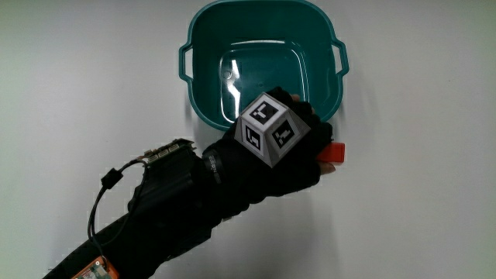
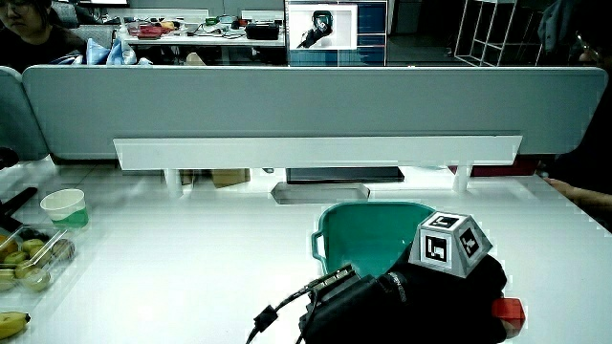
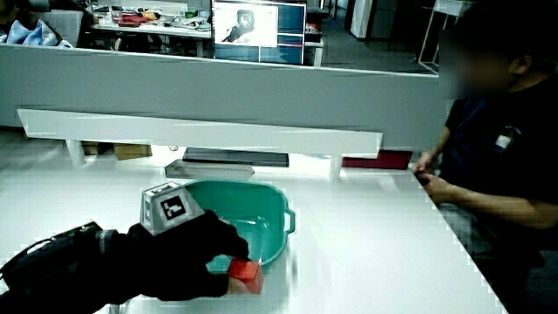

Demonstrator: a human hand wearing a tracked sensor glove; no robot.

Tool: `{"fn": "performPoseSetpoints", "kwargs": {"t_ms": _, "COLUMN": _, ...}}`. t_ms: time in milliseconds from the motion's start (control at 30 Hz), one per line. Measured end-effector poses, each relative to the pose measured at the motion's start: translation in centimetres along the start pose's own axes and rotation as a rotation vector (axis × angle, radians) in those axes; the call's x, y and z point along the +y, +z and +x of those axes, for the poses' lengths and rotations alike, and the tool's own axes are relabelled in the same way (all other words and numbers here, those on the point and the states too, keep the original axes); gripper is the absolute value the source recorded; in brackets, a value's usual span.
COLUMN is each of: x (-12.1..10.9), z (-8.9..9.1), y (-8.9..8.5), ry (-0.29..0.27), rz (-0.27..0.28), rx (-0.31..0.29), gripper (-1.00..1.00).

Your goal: Place red block

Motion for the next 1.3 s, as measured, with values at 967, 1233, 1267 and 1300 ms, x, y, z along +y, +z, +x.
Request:
{"fn": "performPoseSetpoints", "kwargs": {"t_ms": 967, "x": 0.1, "z": 1.1, "y": -9.6, "ry": -0.104, "rz": -0.181, "rx": 0.032, "gripper": 0.0}}
{"fn": "performPoseSetpoints", "kwargs": {"t_ms": 1233, "x": 0.0, "z": 0.5, "y": -11.4, "ry": -0.101, "rz": -0.213, "rx": 0.012, "gripper": 0.0}}
{"fn": "performPoseSetpoints", "kwargs": {"t_ms": 1267, "x": 0.1, "z": 0.5, "y": -11.7, "ry": -0.104, "rz": -0.209, "rx": 0.017, "gripper": 0.0}}
{"fn": "performPoseSetpoints", "kwargs": {"t_ms": 1300, "x": 0.1, "z": 0.5, "y": -11.9, "ry": -0.101, "rz": -0.218, "rx": 0.008, "gripper": 0.0}}
